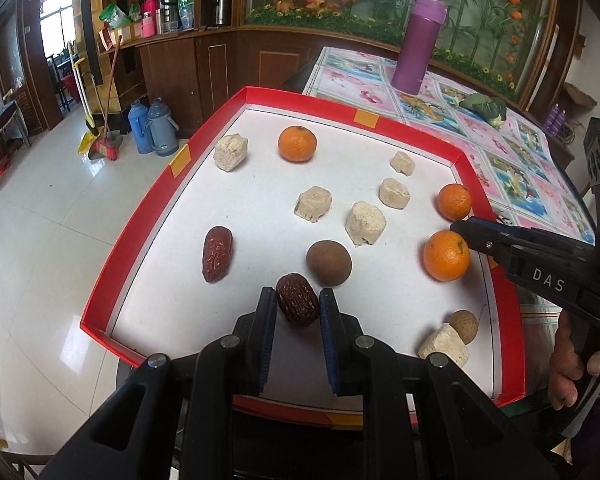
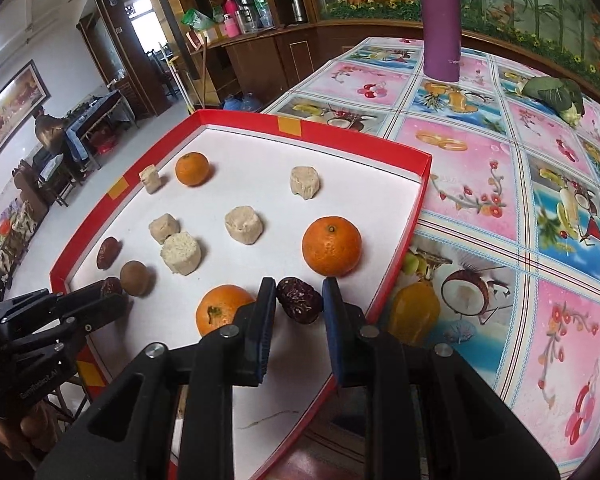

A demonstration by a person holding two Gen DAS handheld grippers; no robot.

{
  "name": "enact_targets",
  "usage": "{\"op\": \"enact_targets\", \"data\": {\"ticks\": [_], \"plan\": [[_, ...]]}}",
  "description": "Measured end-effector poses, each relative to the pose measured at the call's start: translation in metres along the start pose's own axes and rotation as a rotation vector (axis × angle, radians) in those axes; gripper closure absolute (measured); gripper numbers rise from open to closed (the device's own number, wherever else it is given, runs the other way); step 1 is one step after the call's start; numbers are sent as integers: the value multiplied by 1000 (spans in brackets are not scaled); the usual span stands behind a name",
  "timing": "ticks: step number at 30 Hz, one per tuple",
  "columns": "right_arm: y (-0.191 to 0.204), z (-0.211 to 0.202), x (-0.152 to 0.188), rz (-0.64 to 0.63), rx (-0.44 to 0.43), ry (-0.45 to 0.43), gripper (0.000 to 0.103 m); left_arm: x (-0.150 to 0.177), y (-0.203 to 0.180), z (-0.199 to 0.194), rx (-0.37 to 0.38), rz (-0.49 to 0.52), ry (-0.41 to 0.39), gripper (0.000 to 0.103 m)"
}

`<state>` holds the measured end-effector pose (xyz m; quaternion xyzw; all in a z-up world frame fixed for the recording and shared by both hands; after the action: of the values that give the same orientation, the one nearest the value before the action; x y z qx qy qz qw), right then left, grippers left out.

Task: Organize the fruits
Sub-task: 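Carry both red dates over the tray and open both tools to drop them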

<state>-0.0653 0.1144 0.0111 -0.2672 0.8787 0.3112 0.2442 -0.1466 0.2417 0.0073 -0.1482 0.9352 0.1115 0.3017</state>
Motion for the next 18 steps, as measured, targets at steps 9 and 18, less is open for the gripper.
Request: {"op": "enact_targets", "data": {"ticks": [9,18], "plan": [[2,4,0,-14,19,19,77,-2,-8,-1,-11,10,6,67],[5,-8,0,-22,33,-17,60,1,-2,-2,-61,-13,21,43]]}}
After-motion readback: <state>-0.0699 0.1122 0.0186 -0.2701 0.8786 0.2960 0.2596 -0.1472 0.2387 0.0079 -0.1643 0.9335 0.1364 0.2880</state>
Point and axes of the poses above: each gripper's, at about its wrist camera, not at the fingertips, and z roughly the way its jaws point, y to its left, x to its underside, the point moved 2 cm from there along z, roughly the way its jaws point, and after that the axes turned 15 degrees about -x, right-handed, at the moved point
